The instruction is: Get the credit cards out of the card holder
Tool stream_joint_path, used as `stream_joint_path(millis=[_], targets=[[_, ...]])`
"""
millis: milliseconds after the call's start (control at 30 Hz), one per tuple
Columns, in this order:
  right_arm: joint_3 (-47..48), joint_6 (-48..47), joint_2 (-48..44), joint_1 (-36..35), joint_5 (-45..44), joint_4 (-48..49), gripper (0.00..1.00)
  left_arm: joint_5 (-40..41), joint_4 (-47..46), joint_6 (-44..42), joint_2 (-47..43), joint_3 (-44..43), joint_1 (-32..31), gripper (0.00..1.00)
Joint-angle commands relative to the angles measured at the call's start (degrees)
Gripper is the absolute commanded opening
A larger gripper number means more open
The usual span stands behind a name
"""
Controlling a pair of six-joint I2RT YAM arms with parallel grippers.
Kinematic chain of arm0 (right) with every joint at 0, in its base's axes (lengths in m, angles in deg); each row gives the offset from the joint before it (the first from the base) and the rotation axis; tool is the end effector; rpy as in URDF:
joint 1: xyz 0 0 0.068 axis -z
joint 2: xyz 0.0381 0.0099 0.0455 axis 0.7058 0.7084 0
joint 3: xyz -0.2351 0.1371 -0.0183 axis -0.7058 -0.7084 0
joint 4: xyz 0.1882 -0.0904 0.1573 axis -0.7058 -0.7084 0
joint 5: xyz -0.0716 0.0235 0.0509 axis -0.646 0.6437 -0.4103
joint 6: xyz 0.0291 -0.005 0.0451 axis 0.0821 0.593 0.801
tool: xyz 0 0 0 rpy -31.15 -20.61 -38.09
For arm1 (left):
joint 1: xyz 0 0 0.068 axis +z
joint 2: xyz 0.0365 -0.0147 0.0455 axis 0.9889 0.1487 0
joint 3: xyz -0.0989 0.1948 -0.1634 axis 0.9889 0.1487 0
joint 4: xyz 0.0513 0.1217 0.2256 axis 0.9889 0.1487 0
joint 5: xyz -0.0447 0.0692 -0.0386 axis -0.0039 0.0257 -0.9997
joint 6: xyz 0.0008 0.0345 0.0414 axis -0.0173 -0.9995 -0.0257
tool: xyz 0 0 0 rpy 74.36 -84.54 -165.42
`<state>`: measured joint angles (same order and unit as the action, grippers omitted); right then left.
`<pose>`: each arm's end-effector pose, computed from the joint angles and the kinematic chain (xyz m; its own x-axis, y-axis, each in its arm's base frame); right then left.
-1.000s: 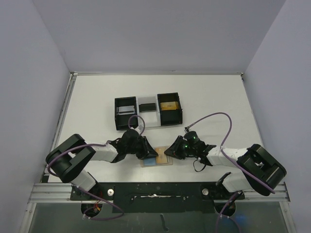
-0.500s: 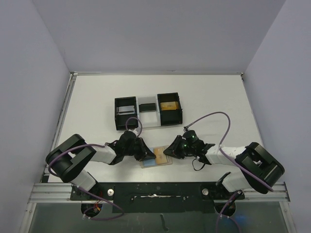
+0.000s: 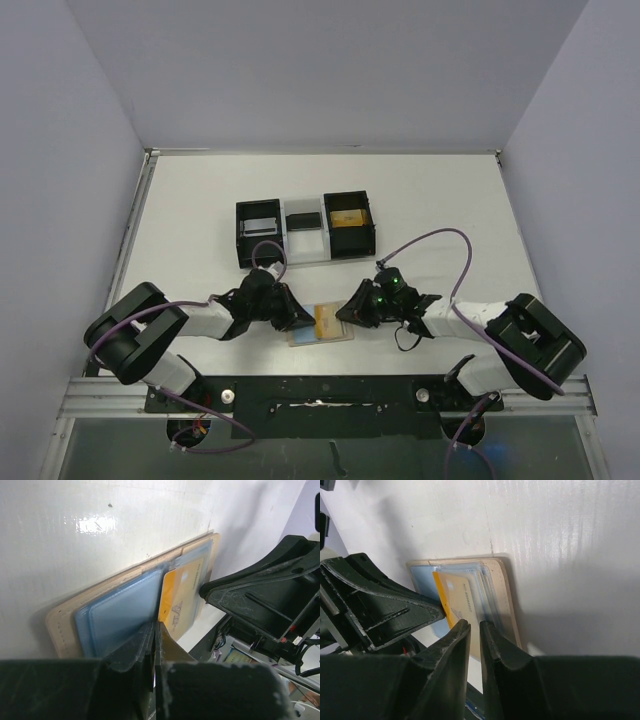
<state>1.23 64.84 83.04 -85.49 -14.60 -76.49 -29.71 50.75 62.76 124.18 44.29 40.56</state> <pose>0.1703 0.1573 0.1244 -0.8885 0.4548 -0.0613 0.2680 0.6227 0.7351 0.1721 -0.1652 0.1083 -0.9369 -0.3422 -0.0718 -0.1574 0.5961 -0.7874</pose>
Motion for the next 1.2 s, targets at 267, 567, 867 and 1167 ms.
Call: stream_joint_path(millis=[267, 567, 867, 1167], targets=[[10.12, -11.35, -8.12, -0.72, -5.76, -18.46, 0.2, 0.6, 2.66, -3.67, -0.62, -4.16, 0.28, 0.0], [4.42, -6.51, -0.49, -1.79, 3.79, -3.9, 0.21, 1.03, 3.21, -3.87, -1.24, -3.89, 0.28, 0.2], [7.44, -6.2, 3.84, -2.13, -1.51, -14.04, 0.21, 2.91, 8.2, -5.24, -1.58, -3.99, -0.09, 0.34], [4.82, -3.31, 6.49, -3.01, -0.25, -9.21, 0.21, 1.29, 4.84, -4.03, 1.91, -3.53, -0.07, 0.36]])
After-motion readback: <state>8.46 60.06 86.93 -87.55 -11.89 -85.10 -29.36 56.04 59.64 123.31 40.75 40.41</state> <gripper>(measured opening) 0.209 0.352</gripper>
